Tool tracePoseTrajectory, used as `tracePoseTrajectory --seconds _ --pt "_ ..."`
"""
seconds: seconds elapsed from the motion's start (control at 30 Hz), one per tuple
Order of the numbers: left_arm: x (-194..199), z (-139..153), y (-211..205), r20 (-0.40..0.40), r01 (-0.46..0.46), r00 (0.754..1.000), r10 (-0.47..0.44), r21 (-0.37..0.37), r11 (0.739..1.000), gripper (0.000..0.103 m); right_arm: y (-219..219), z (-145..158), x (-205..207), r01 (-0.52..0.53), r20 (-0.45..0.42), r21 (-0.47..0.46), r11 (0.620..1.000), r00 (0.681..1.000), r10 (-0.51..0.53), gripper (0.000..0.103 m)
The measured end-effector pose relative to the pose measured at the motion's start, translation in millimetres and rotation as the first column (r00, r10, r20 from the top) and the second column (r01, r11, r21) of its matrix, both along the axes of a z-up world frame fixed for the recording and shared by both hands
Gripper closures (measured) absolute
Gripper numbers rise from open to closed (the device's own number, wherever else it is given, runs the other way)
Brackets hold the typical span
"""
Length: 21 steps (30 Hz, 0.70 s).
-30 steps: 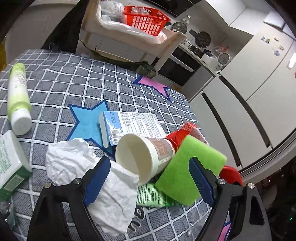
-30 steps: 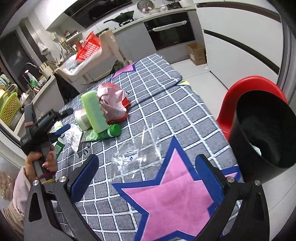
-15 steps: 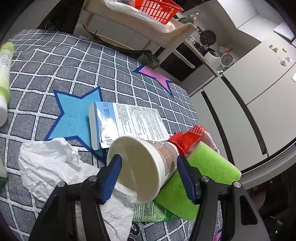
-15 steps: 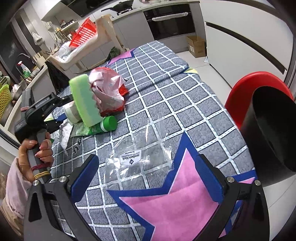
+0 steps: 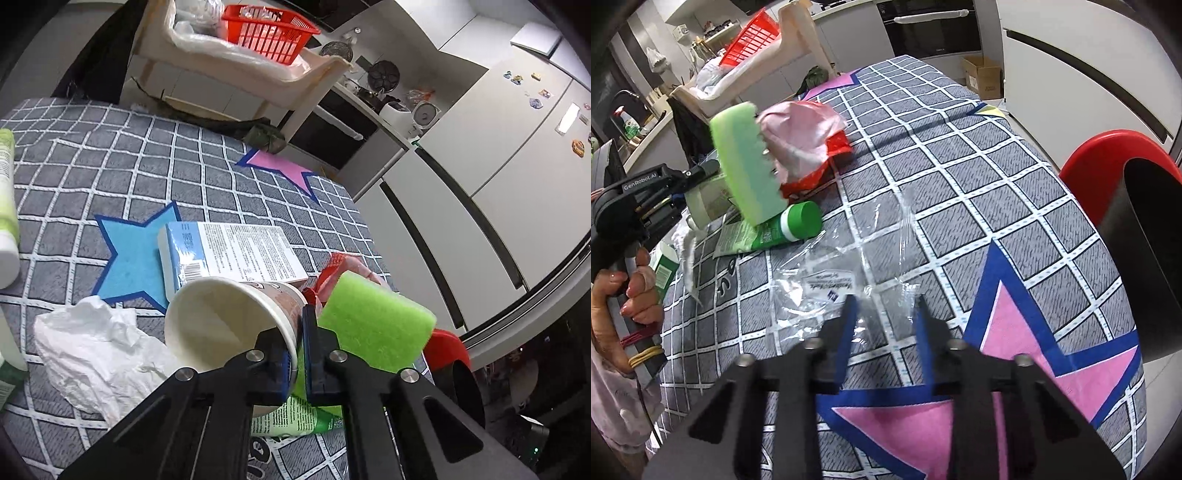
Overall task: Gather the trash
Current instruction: 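Grasp the white paper cup rim with the left tool while the right tool grasps the clear plastic bag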
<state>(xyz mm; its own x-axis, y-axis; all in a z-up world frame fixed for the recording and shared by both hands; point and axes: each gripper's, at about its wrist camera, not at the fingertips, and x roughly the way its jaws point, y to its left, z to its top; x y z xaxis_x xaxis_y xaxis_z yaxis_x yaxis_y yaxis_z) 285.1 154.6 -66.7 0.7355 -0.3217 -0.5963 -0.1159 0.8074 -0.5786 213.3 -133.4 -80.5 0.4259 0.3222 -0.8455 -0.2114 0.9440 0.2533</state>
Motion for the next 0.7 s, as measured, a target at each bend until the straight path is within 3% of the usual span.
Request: tracePoseTrajectory --seconds 0.07,0.17,0.47,0.7 --pt "-8 6 4 0.017 -0.003 1.000 0.003 0.000 1.000 0.002 -1 3 -3 -0.006 0.011 0.012 1.000 1.000 0.006 0.088" --pt "-19 20 7 0.050 -0.005 0.999 0.004 0.018 1.000 0.002 2 12 -9 -0.029 0.041 0.019 0.999 0.999 0.028 0.093" --pt "-70 60 8 0.160 0.010 0.987 -0.021 0.065 0.998 0.002 -3 40 -30 -0.055 0.113 0.050 0.997 0.992 0.049 0.094" --pt "-108 77 -9 0.202 0.058 0.976 -0.077 0.100 0.993 0.002 -13 60 -48 -0.058 0.156 0.080 0.995 0.987 0.045 0.094"
